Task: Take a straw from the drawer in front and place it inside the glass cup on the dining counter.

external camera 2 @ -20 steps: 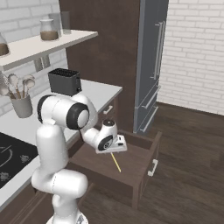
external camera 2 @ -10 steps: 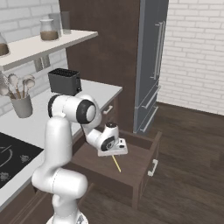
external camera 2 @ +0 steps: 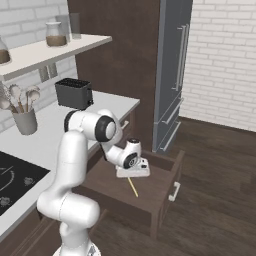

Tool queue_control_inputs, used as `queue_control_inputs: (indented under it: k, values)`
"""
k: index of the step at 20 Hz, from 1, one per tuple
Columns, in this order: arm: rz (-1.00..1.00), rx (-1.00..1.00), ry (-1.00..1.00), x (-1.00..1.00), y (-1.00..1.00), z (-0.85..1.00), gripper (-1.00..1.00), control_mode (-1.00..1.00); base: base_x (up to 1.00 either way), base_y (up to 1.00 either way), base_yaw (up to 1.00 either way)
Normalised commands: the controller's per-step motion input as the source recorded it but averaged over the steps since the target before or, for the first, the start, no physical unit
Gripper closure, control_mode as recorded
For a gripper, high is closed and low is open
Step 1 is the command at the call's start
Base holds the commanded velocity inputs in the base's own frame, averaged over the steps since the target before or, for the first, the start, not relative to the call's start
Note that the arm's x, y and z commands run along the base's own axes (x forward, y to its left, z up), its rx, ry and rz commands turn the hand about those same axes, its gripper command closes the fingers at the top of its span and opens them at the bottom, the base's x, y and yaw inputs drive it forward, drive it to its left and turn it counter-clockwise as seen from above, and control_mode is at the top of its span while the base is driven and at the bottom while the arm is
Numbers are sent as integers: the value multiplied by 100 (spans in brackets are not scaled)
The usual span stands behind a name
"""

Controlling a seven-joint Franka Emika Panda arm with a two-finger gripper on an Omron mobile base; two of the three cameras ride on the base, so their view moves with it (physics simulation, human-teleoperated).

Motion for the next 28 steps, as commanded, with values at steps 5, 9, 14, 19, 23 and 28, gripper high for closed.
queue_control_inputs:
  k: [5, 9, 14, 19, 23, 28]
  values:
    - [0, 0, 5, 0, 0, -48, 100, -100, 0, 0, 0]
    - [0, 0, 0, -18, 0, -34, 100, -100, 0, 0, 0]
    - [0, 0, -9, -44, 0, -15, 100, -100, 0, 0, 0]
    - [0, 0, -12, -40, 0, 2, 100, -100, 0, 0, 0]
    - [0, 0, -17, -47, 0, 78, 100, -100, 0, 0, 0]
    - [0, 4, -17, -28, 6, 100, 100, -100, 0, 0, 0]
